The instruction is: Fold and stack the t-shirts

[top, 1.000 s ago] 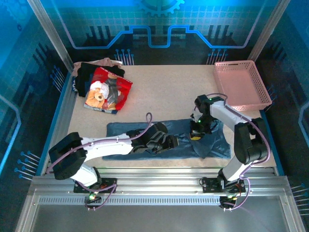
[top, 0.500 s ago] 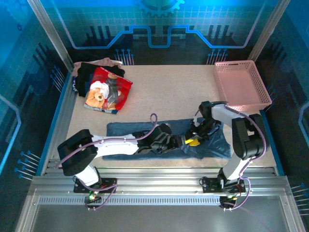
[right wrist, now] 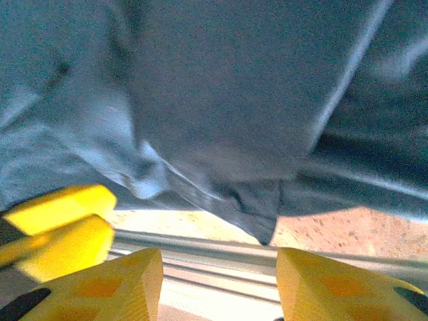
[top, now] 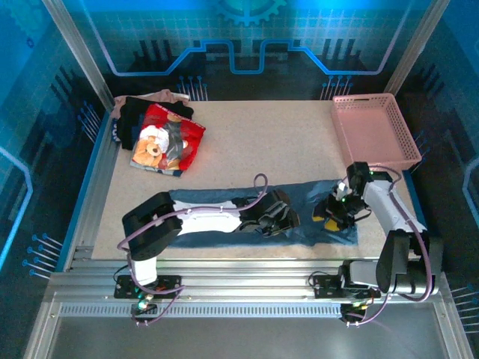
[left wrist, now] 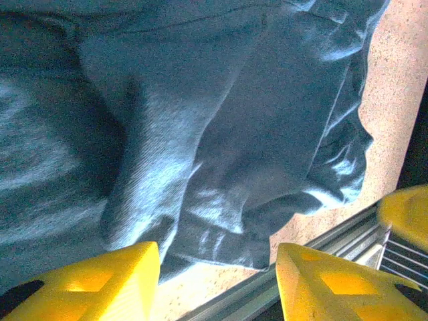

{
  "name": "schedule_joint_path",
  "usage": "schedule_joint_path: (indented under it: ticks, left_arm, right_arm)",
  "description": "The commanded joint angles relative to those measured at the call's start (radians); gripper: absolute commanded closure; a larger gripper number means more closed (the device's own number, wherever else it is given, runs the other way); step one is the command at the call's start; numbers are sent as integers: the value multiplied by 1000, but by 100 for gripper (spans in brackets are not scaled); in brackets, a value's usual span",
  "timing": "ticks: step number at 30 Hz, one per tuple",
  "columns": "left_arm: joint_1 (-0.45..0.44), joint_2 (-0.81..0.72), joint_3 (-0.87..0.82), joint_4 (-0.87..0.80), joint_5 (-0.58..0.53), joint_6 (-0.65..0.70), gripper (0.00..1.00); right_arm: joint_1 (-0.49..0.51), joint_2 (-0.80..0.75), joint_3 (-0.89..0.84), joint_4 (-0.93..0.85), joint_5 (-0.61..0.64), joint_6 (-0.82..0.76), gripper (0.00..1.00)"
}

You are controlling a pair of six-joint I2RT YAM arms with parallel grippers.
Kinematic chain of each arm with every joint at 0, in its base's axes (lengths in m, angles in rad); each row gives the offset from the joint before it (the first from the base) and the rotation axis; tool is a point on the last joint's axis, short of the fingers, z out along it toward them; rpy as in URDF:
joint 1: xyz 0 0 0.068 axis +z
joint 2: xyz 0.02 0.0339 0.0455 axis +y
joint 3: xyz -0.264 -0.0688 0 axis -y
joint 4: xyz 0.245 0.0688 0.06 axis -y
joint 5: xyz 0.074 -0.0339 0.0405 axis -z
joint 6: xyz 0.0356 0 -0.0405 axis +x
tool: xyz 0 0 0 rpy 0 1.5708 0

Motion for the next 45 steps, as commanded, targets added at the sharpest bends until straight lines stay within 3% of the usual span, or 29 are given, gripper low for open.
schedule_joint_path:
  ticks: [1,4,7,10,20,32,35,40,42,45]
  left_arm:
    - [0,37,53,-168,-18,-11,54]
    - [3,64,107,-228,-29,20,56]
    - [2,97,216,-404,-63,68,57]
    - [-5,66,226,-498,-120,66,53]
    - [1,114,157,-292,-42,-11,53]
    - [18,159,196,-261,-37,2,63]
    - [21,165,210,-275,-43,12,68]
    - [27,159,235,-297,-49,45,83]
    - [27,152,249,-333,-54,67,87]
    - [27,132,253,-375,-54,94,90]
  right_arm:
    - [-8,-19,-24,-23,21,54,51]
    - [-5,-8,-23,-12,48,69,50]
    - [0,5,-21,-8,68,83,51]
    - [17,5,-27,-4,73,94,53]
    - [146,31,-94,60,45,181,56]
    - [201,57,-159,131,43,225,58]
    - [202,66,-153,146,48,230,68]
    - [202,81,-142,162,56,235,94]
    - [203,73,-133,153,67,234,99]
    - [201,53,-121,135,89,231,100]
